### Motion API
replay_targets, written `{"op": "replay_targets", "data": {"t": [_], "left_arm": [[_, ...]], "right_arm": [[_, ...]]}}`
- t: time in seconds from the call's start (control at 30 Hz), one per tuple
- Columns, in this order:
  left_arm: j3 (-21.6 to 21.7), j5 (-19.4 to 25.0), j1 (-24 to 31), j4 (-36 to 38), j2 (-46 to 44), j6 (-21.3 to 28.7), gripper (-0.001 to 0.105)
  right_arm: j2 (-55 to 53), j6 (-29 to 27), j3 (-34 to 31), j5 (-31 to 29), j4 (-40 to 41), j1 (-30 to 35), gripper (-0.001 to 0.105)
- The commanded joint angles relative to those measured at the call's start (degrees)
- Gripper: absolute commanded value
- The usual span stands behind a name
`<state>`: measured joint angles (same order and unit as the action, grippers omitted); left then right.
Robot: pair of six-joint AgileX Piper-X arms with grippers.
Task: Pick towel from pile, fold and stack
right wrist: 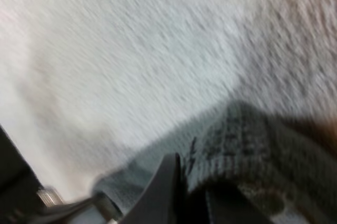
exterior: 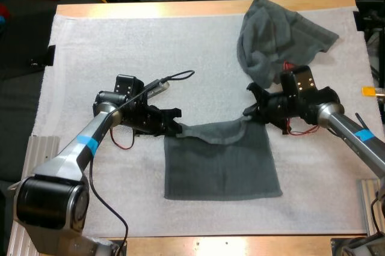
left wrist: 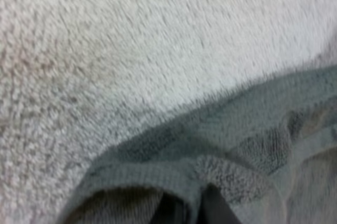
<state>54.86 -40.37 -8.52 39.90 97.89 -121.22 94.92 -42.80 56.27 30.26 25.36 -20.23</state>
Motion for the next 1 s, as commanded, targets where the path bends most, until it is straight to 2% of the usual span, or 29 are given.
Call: {"op": "replay_targets", "data": {"t": [0.0,0.23,0.37,0.47,0.57,0.67,0.73,0.77,0.8,0.83,0.97], "left_arm": [[0.16,-0.7,0.05,-1.14,-0.02,-1.13,0.0],[0.16,-0.7,0.88,-5.46,0.05,-6.79,0.0],[0.16,-0.59,3.03,-5.91,0.05,-7.57,0.0],[0.16,-0.96,5.47,-5.91,0.05,-7.97,0.0],[0.16,-3.63,7.45,-6.24,0.05,-7.94,0.003],[0.16,-8.55,8.68,-8.24,0.05,-7.94,0.021],[0.16,-10.97,8.92,-9.63,0.05,-8.72,0.039],[0.16,-12.01,8.91,-10.47,0.05,-9.41,0.049],[0.16,-13.47,8.91,-11.92,0.05,-10.64,0.069],[0.16,-13.85,8.91,-12.6,0.05,-11.38,0.073],[0.16,-15.88,8.91,-14.81,0.05,-14.57,0.064]], "right_arm": [[-0.05,1.57,-0.13,0.45,-2.26,0.53,0.0],[0.09,4.33,-0.4,-0.05,-4.16,2.49,0.0],[0.09,4.32,-0.62,-0.05,-4.16,2.76,0.003],[0.09,4.32,-0.62,-0.74,-4.16,2.76,0.014],[0.09,4.07,-0.62,-0.92,-4.16,2.76,0.03],[0.09,4.07,-0.62,-0.81,-4.53,2.76,0.045],[0.09,4.07,-0.62,-0.58,-5.17,2.76,0.051],[0.09,4.07,-0.62,-0.4,-5.71,2.76,0.052],[0.09,4.07,-0.62,0.72,-7.48,2.76,0.054],[0.09,4.11,-0.62,1.52,-8.73,2.76,0.054],[0.09,5.19,-0.62,3.62,-12.22,2.76,0.054]]}}
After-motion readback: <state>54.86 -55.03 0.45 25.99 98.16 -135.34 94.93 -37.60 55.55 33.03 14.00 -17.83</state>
